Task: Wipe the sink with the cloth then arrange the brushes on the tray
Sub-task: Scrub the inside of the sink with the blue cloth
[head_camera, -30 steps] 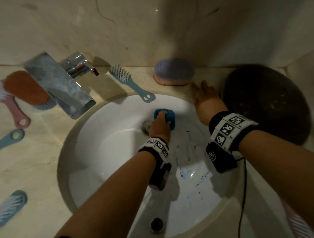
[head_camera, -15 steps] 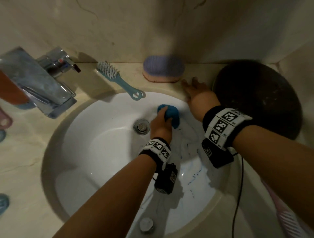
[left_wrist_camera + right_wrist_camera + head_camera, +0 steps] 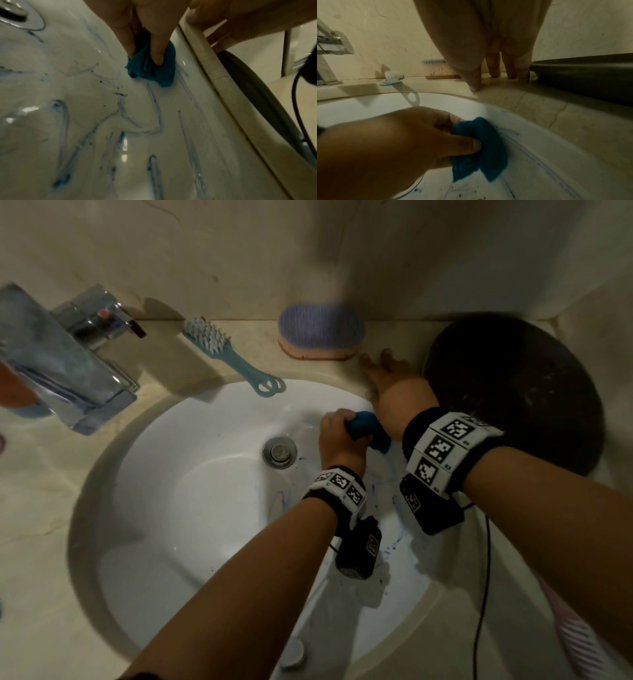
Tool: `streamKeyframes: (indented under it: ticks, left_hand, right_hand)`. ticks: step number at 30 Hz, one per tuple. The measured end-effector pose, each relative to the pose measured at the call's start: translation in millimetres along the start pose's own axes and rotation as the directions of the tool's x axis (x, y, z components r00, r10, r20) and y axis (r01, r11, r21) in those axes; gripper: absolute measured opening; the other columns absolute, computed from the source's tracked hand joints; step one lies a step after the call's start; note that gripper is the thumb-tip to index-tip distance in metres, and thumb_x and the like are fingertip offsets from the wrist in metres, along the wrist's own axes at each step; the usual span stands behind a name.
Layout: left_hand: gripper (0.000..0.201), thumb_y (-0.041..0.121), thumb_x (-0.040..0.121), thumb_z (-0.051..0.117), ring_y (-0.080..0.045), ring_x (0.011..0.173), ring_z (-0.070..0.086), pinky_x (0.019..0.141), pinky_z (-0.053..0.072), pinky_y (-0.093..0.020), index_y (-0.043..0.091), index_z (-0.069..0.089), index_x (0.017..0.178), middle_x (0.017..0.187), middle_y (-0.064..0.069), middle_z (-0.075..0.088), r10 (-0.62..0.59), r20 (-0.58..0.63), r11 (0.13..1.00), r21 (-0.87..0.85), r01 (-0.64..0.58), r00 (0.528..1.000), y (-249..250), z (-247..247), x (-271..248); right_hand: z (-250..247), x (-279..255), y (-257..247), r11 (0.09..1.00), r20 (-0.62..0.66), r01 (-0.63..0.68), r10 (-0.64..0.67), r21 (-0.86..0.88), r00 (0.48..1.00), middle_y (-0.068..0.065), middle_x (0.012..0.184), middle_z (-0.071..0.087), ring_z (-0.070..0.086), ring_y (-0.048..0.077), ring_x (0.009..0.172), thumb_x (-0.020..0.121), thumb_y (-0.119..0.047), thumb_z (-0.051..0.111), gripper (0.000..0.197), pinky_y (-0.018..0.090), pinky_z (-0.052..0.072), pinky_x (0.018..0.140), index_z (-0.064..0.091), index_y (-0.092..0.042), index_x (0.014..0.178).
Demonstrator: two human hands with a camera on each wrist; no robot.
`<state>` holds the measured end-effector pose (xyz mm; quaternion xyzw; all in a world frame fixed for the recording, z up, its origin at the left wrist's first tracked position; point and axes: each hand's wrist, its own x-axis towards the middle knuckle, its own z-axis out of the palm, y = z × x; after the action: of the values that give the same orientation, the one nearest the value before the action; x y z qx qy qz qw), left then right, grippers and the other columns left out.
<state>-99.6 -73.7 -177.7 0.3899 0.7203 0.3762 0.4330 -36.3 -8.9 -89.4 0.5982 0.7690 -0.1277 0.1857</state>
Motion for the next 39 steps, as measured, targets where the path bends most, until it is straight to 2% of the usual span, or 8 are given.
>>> streamKeyframes:
  ticks: [4,7,14,19,25,31,35,39]
  left_hand:
    - [0.023,0.007,0.074,0.071,-0.026,0.093,0.058,0.082,0.047,-0.032,0.008,0.063,0.095,0.103,-0.011,0.062,-0.013,-0.11,0.999,-0.046,0.008,0.994,-1.4,-18.1,12.8]
    - [0.023,0.007,0.073,0.072,-0.02,0.085,0.058,0.078,0.049,-0.03,0.009,0.061,0.094,0.097,-0.009,0.065,-0.027,-0.189,0.99,-0.138,0.0,0.982,-0.8,-27.7,16.8]
    - [0.019,0.001,0.068,0.065,-0.029,0.084,0.06,0.08,0.052,-0.046,0.018,0.058,0.073,0.087,-0.013,0.064,0.075,0.026,0.982,-0.174,-0.07,0.997,5.3,-1.0,-7.5]
    - [0.017,0.001,0.068,0.067,-0.037,0.089,0.062,0.082,0.053,-0.047,0.006,0.065,0.084,0.092,-0.02,0.065,0.096,0.099,0.987,-0.14,-0.082,0.99,3.7,-1.0,-6.8]
    - [0.024,-0.002,0.072,0.067,-0.027,0.093,0.061,0.09,0.05,-0.039,0.006,0.067,0.095,0.1,-0.015,0.066,0.06,0.159,0.987,-0.156,-0.034,0.985,11.9,-6.8,-15.0]
    - [0.029,0.0,0.072,0.071,-0.029,0.101,0.06,0.097,0.047,-0.037,0.005,0.067,0.1,0.108,-0.013,0.065,0.113,0.189,0.993,-0.044,-0.106,0.975,15.0,-8.8,-15.9]
    - [0.027,-0.001,0.071,0.072,-0.029,0.097,0.06,0.094,0.047,-0.036,0.005,0.067,0.096,0.104,-0.013,0.065,0.157,0.162,0.987,-0.004,-0.158,0.974,14.6,-7.0,-14.5]
    - [0.03,0.006,0.073,0.073,-0.024,0.1,0.059,0.092,0.044,-0.026,0.008,0.067,0.102,0.107,-0.01,0.064,0.183,0.169,0.978,0.064,-0.196,0.969,10.9,-2.3,-17.6]
  right_hand:
    - [-0.2,0.5,0.5,1.0,-0.024,0.016,-0.016,0.007,1.0,0.016,0.157,0.005,0.02,0.039,0.139,0.095,-0.018,0.046,0.069,0.042,0.027,0.11,0.005,-0.022,0.15]
    - [2.6,-1.0,1.0,0.999,-0.048,0.015,-0.013,0.031,0.999,0.015,0.157,0.006,0.019,0.039,0.14,0.097,-0.016,0.04,0.063,0.042,0.025,0.111,0.007,-0.023,0.15]
    - [1.0,-0.5,0.1,1.0,-0.057,0.014,-0.013,0.017,0.998,0.015,0.157,0.007,0.02,0.039,0.139,0.096,-0.02,0.042,0.064,0.042,0.028,0.109,0.008,-0.023,0.15]
    - [-0.3,-7.1,-0.3,0.998,-0.041,0.026,-0.024,0.051,0.999,0.014,0.158,0.004,0.016,0.038,0.142,0.096,-0.019,0.044,0.067,0.041,0.022,0.114,0.007,-0.023,0.151]
    - [1.9,-61.5,18.2,0.952,-0.112,0.092,-0.062,0.291,0.992,0.01,0.157,0.012,0.023,0.031,0.142,0.091,-0.004,0.048,0.062,0.034,0.023,0.117,0.026,-0.02,0.147]
    - [5.3,-84.7,48.3,0.955,-0.24,-0.06,0.133,0.29,0.962,0.007,0.156,0.017,0.023,0.031,0.14,0.093,-0.021,0.05,0.055,0.047,0.029,0.112,0.03,-0.023,0.145]
    - [12.3,-75.9,67.3,0.903,-0.013,-0.286,0.306,0.32,0.952,-0.001,0.159,-0.003,-0.002,0.033,0.146,0.096,-0.047,0.036,0.054,0.062,0.01,0.113,0.016,-0.042,0.146]
    - [19.2,-69.0,71.0,0.845,0.123,-0.36,0.339,0.395,0.933,-0.003,0.159,-0.008,-0.007,0.035,0.145,0.094,-0.059,0.025,0.053,0.065,0.006,0.112,0.009,-0.05,0.144]
